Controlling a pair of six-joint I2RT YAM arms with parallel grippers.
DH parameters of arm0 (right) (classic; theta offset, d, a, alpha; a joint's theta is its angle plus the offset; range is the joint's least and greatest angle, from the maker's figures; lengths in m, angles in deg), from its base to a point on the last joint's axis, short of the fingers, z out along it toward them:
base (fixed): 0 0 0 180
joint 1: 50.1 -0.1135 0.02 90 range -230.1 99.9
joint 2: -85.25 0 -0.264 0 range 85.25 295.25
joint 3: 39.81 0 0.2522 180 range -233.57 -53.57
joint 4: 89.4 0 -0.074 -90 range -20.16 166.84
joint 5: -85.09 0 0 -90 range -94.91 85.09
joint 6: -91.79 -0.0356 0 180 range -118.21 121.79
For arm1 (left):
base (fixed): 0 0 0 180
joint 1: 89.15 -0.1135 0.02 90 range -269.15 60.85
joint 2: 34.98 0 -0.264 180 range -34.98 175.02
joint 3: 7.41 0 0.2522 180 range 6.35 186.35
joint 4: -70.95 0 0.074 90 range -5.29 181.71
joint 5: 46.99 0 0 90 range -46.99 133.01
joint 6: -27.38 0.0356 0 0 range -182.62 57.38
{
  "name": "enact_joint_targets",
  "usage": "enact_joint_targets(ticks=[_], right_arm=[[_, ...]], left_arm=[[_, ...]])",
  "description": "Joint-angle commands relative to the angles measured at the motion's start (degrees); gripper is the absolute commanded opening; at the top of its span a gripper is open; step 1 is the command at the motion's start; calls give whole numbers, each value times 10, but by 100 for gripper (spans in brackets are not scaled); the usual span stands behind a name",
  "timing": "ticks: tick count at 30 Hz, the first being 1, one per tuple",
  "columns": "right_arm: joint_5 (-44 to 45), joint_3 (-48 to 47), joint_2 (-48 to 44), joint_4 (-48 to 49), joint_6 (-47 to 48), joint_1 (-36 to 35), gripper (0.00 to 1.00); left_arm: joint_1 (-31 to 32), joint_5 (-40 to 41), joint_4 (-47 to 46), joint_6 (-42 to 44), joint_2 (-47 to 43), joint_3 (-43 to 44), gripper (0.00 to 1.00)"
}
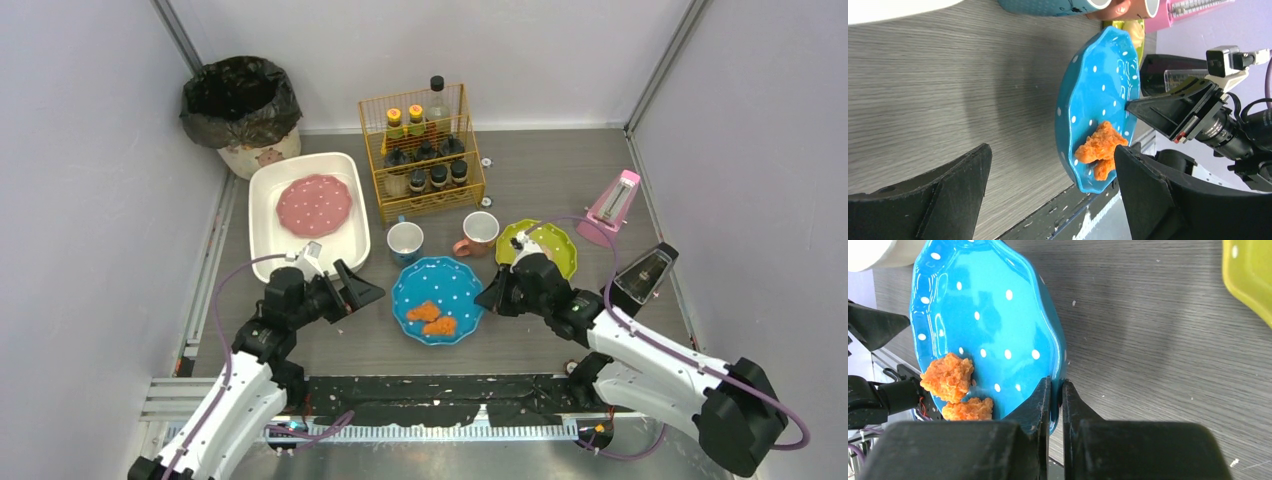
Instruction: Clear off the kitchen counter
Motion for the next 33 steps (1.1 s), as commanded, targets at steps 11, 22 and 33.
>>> enact_joint_targets(ticks=[11,22,33], right_arm=[[-57,-91,-80,57,-32,18,5],[-66,-120,-94,57,-29,19,6],[-61,-137,-95,55,-29,21,5]], left_arm=[[78,-6,-180,-36,112,45,84],[99,-1,-258,-74,163,45,66],[121,-11,-347,-114,200,47,22]])
